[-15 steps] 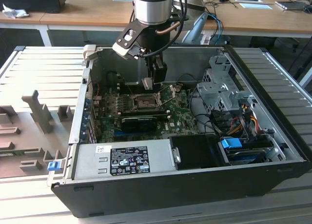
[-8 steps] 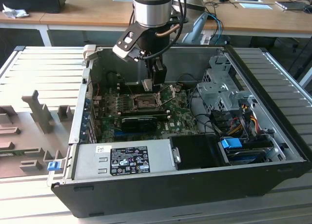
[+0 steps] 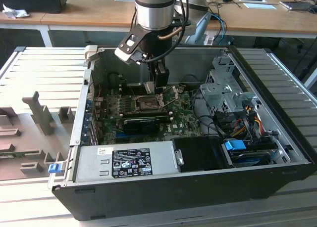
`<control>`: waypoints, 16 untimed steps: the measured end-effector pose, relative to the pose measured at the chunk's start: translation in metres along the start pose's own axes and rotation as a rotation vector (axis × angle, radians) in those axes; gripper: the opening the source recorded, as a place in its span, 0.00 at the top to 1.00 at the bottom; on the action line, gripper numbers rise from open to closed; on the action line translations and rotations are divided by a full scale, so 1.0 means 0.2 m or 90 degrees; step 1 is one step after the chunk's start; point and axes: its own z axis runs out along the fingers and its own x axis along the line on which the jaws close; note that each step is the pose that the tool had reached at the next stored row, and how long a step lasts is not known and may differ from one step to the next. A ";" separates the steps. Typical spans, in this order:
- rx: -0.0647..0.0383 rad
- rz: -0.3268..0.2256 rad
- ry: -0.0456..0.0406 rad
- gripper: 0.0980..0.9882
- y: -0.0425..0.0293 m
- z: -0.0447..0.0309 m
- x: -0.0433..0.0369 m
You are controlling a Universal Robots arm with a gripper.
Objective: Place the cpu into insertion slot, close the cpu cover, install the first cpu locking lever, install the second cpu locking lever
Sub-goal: 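Place the cpu into insertion slot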
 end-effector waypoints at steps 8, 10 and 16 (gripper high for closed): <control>0.000 0.000 -0.0001 0.52 -0.002 0.022 0.000; 0.000 0.000 0.0000 0.52 -0.002 0.027 0.000; 0.000 0.000 -0.0001 0.52 -0.004 0.049 -0.001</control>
